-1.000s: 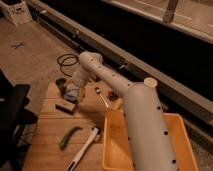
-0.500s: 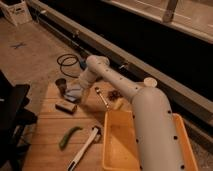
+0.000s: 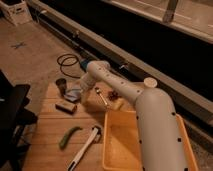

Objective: Place towel in tray

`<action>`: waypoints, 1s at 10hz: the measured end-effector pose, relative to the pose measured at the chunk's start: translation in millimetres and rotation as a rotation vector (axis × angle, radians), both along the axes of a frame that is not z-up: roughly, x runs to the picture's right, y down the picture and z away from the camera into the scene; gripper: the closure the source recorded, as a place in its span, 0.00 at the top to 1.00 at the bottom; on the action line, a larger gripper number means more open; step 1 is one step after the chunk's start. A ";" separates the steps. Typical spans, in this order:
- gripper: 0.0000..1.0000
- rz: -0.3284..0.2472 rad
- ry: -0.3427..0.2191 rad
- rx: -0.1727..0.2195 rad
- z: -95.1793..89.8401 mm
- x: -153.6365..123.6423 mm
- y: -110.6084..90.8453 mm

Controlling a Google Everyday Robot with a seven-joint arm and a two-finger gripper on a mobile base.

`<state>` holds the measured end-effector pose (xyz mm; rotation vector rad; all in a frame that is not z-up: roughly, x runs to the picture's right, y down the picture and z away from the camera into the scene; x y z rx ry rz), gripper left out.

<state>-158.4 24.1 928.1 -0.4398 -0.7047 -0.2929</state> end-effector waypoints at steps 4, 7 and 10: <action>0.80 0.089 -0.009 -0.039 33.0 -3.2 -0.6; 0.79 0.108 -0.053 -0.065 49.5 -16.0 0.4; 0.53 0.082 -0.093 -0.075 50.1 -35.5 2.9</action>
